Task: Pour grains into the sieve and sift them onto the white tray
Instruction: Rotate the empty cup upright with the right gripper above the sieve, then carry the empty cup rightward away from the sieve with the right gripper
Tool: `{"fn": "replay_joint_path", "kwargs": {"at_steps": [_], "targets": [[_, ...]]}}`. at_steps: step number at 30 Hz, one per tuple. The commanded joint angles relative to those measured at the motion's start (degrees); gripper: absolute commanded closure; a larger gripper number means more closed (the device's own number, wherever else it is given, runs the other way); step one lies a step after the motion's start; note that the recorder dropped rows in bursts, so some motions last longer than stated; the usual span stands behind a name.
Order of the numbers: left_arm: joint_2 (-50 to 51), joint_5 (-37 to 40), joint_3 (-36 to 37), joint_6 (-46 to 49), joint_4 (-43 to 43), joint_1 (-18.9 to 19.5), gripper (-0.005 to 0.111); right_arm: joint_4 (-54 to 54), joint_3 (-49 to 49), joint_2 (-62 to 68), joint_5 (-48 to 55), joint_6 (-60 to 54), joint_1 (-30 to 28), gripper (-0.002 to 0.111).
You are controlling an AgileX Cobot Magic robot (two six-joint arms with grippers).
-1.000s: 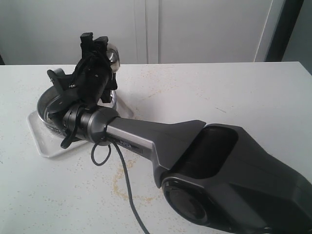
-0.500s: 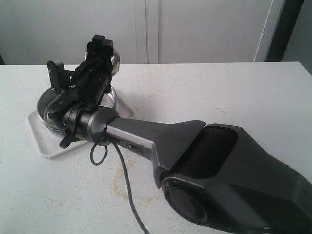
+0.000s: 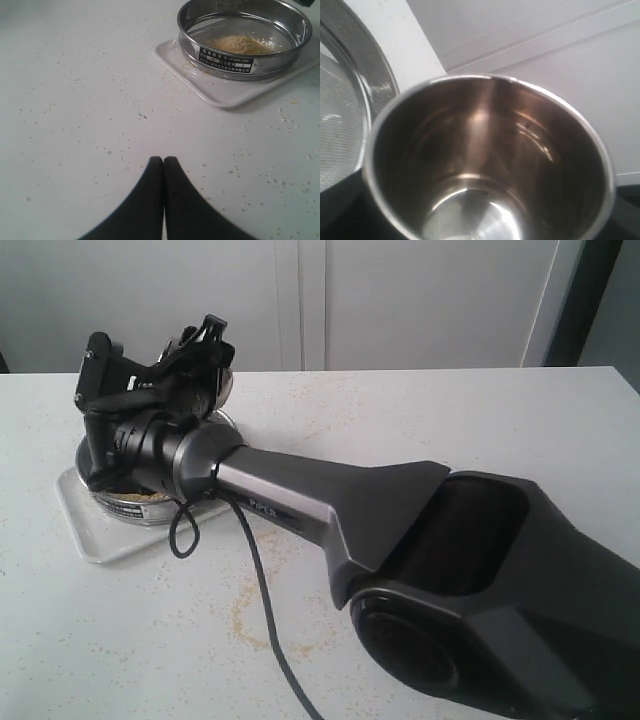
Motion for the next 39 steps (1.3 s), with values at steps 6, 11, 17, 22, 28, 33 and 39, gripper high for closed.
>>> {"fn": "replay_joint_path", "kwargs": {"at_steps": [6, 11, 17, 22, 28, 33, 39], "targets": [[-0.28, 0.13, 0.16, -0.24, -0.38, 0.19, 0.107, 14.41, 0.12, -3.89, -7.41, 2.42, -0.38, 0.108], [-0.28, 0.13, 0.16, -0.24, -0.38, 0.19, 0.107, 21.96, 2.34, -5.52, -12.34, 2.42, -1.45, 0.108], [-0.28, 0.13, 0.16, -0.24, -0.38, 0.19, 0.107, 29.57, 6.15, -8.69, -18.96, 2.42, -2.99, 0.108], [-0.28, 0.13, 0.16, -0.24, -0.38, 0.19, 0.107, 37.55, 14.64, -14.49, -28.97, 2.55, -5.03, 0.108], [-0.28, 0.13, 0.16, -0.24, -0.38, 0.19, 0.107, 40.04, 30.04, -23.40, -44.12, 2.55, -7.82, 0.108], [-0.28, 0.13, 0.16, -0.24, -0.38, 0.19, 0.107, 40.16, 41.62, -28.45, -57.77, 4.33, -10.62, 0.108], [-0.28, 0.13, 0.16, -0.24, -0.38, 0.19, 0.107, 40.54, 52.09, -32.57, -70.95, 5.45, -14.81, 0.108]]}}
